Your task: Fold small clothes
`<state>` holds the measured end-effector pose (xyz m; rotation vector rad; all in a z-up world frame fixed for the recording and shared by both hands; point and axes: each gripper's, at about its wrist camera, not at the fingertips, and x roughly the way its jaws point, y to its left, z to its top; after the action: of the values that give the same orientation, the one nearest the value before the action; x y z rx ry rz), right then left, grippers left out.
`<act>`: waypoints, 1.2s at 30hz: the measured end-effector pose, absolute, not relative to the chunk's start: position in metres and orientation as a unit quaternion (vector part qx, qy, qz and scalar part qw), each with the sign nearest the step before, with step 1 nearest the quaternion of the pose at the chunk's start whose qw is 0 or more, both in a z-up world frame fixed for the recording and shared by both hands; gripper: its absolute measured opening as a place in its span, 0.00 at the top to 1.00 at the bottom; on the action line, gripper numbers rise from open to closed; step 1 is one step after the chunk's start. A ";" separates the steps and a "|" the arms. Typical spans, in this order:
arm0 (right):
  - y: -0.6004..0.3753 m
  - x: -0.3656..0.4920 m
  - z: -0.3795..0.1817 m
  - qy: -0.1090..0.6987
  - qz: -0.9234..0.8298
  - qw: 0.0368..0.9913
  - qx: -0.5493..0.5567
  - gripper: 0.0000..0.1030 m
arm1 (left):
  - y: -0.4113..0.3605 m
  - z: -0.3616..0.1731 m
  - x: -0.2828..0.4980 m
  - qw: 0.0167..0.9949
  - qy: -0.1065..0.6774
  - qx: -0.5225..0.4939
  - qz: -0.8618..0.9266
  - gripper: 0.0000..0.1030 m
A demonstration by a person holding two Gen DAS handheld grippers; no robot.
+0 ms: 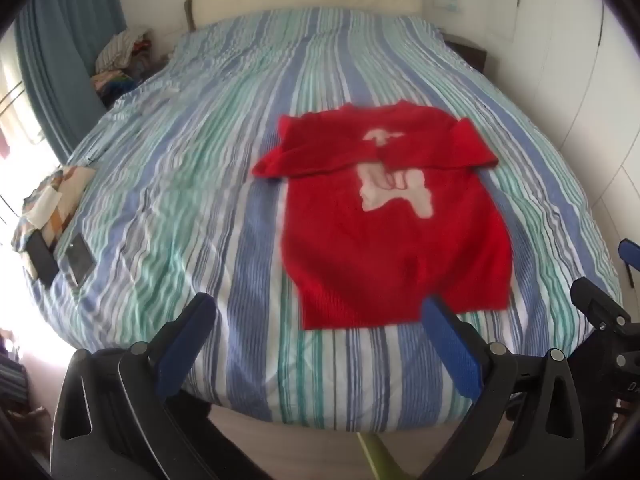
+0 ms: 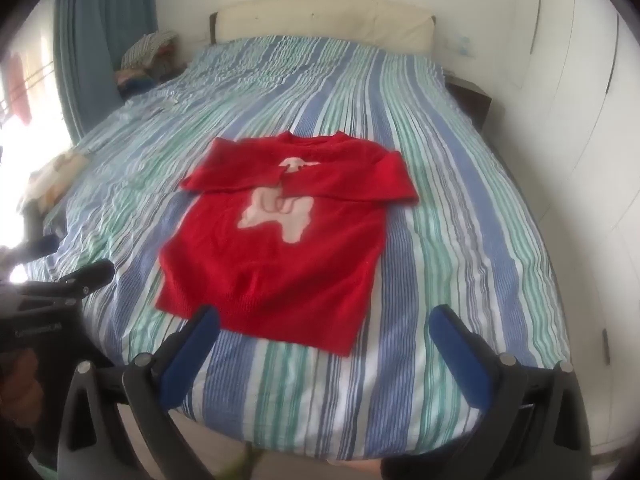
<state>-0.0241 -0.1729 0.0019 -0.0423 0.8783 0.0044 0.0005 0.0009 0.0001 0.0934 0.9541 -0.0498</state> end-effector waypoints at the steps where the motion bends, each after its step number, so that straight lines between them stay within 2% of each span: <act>1: -0.174 -0.024 0.002 0.427 0.001 0.904 -0.020 0.00 | 0.002 0.000 0.001 0.887 0.459 0.045 -0.024 0.01; 36: -0.164 -0.017 -0.008 0.436 -0.014 0.899 -0.024 0.00 | 0.016 -0.013 0.005 0.877 0.478 0.028 -0.024 0.01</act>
<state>-0.0167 -0.1645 -0.0082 -0.0501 0.9026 -0.0281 0.0050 0.0165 -0.0133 0.0593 0.9979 -0.0495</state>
